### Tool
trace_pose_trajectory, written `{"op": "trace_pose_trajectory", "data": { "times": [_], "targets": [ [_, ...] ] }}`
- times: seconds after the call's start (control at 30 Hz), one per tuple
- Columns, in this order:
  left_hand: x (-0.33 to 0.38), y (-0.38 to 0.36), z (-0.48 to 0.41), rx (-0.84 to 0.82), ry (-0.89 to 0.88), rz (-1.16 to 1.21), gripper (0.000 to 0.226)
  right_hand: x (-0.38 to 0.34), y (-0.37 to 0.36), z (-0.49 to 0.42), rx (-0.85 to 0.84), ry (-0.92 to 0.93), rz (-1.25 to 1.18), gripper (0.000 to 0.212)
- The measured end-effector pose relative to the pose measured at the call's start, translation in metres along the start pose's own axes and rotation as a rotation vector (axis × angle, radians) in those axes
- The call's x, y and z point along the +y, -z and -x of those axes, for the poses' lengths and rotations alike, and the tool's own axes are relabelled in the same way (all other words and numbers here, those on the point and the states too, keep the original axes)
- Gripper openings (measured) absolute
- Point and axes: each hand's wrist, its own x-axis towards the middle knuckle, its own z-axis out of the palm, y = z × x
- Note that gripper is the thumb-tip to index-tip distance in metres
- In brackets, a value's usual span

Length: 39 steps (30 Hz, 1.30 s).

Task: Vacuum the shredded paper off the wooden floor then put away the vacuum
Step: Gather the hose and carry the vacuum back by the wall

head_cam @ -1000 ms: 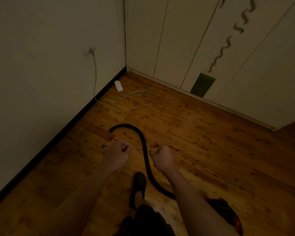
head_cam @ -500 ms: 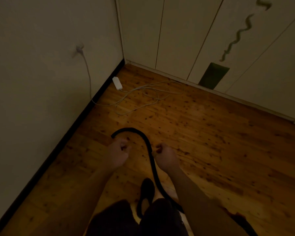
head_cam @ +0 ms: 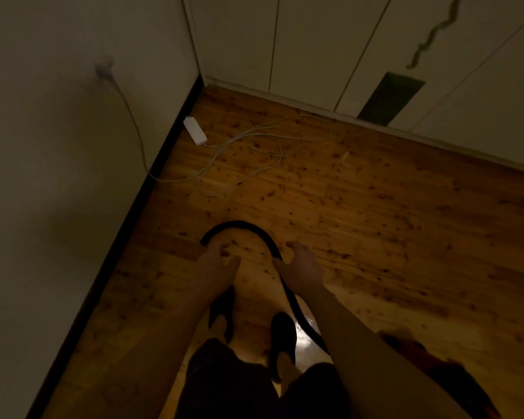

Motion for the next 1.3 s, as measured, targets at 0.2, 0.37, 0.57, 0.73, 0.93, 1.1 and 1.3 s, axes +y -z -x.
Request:
{"op": "trace_pose_trajectory", "data": {
  "times": [0.2,0.37,0.57,0.73,0.93,1.1,1.3],
  "targets": [
    [-0.019,0.019,-0.080,-0.094,-0.070,-0.132,0.028,-0.024,-0.038,-0.050,0.063,-0.115,-0.094,0.051],
    [-0.059,-0.002,-0.153,-0.109,-0.073,-0.211,0.046,-0.007,-0.084,-0.101,0.041,-0.185,-0.208,0.043],
    [-0.089,-0.055,-0.232,-0.160,-0.030,-0.235,0.033,0.037,-0.142,-0.173,0.071,-0.223,-0.227,0.047],
    [-0.124,-0.121,-0.282,-0.141,-0.025,-0.243,0.040,0.090,-0.202,-0.228,0.036,-0.256,-0.163,0.045],
    [-0.173,-0.184,-0.348,-0.172,-0.042,-0.331,0.069,0.140,-0.274,-0.287,-0.029,-0.300,-0.100,0.058],
    [-0.199,-0.215,-0.402,-0.176,-0.023,-0.375,0.070,0.164,-0.311,-0.346,-0.049,-0.269,0.015,0.065],
    [-0.234,-0.252,-0.479,-0.128,-0.043,-0.447,0.064,0.177,-0.356,-0.422,-0.028,-0.285,0.098,0.062]
  ]
}}
